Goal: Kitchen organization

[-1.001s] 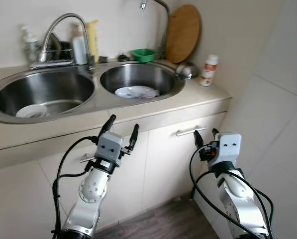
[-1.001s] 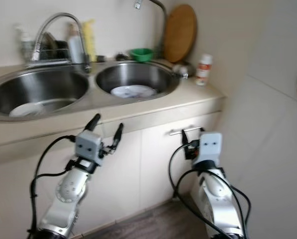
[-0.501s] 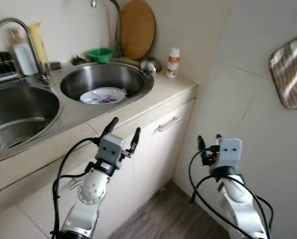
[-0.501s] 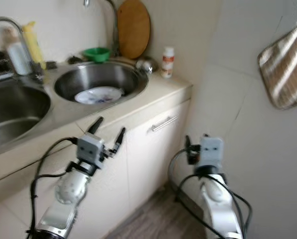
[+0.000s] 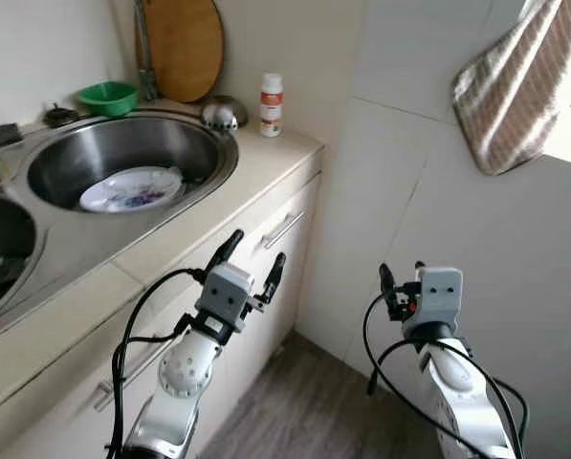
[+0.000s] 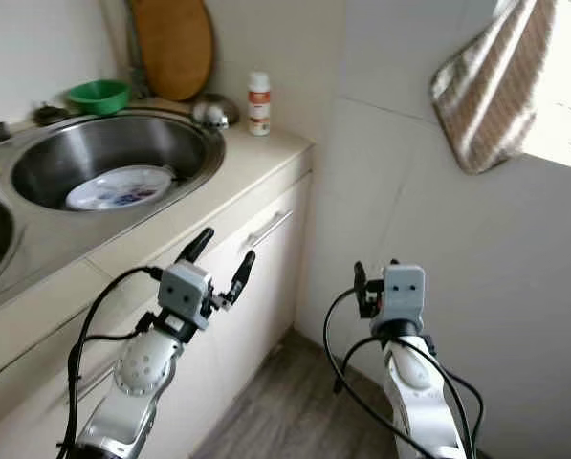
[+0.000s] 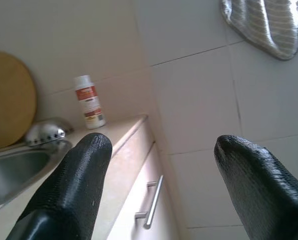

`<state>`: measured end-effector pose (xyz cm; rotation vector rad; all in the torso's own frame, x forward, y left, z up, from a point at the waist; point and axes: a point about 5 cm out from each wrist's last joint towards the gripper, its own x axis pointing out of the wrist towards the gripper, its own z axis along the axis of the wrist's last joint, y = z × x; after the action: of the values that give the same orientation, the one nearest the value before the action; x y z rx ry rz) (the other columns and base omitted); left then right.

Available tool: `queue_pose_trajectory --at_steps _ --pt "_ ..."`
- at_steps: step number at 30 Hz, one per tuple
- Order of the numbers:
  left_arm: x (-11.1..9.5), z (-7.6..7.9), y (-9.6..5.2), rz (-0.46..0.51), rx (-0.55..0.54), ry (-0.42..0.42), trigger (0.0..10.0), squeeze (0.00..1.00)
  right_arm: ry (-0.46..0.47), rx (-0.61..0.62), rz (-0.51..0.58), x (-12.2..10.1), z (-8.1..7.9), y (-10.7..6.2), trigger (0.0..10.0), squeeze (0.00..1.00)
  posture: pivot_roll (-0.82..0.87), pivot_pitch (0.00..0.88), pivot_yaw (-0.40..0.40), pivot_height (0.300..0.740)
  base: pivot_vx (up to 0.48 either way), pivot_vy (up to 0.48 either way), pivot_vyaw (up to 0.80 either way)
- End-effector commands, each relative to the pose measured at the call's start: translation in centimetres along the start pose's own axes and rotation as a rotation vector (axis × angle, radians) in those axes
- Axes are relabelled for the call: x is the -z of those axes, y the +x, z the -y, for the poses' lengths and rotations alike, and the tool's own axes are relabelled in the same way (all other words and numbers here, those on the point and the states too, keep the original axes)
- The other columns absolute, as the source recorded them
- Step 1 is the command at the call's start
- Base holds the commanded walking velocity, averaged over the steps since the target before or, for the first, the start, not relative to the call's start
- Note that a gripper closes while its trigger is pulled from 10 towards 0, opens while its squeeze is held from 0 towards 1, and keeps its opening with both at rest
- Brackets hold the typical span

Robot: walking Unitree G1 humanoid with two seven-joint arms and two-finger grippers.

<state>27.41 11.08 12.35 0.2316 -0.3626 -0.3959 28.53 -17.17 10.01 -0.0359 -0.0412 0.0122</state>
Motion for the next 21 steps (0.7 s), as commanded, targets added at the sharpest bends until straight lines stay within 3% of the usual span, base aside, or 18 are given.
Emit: queue_pose_trajectory --at_steps 1,5,10,21 --pt "0.38 0.34 -0.12 -0.023 0.022 0.002 10.0 0.00 -0.017 0.012 0.007 -0.07 0.37 0.03 10.0 0.00 -0.01 0.000 -0.031 0.740 0.000 0.000 -0.80" --pt "0.49 0.52 -0.16 -0.030 0.037 0.001 10.0 0.00 -0.018 0.010 0.004 0.03 0.29 0.03 10.0 0.00 -0.01 0.000 -0.030 0.740 0.000 -0.071 -0.80" --pt "0.48 0.62 -0.21 -0.027 0.043 -0.001 10.0 0.00 -0.016 0.010 0.000 0.11 0.25 0.04 10.0 0.00 -0.01 0.000 -0.028 0.740 0.000 -0.477 -0.80" --pt "0.41 0.56 -0.20 -0.019 0.043 -0.010 10.0 0.00 -0.014 0.014 -0.001 0.20 0.28 0.06 10.0 0.00 -0.01 0.000 -0.028 0.740 0.000 0.000 -0.80"
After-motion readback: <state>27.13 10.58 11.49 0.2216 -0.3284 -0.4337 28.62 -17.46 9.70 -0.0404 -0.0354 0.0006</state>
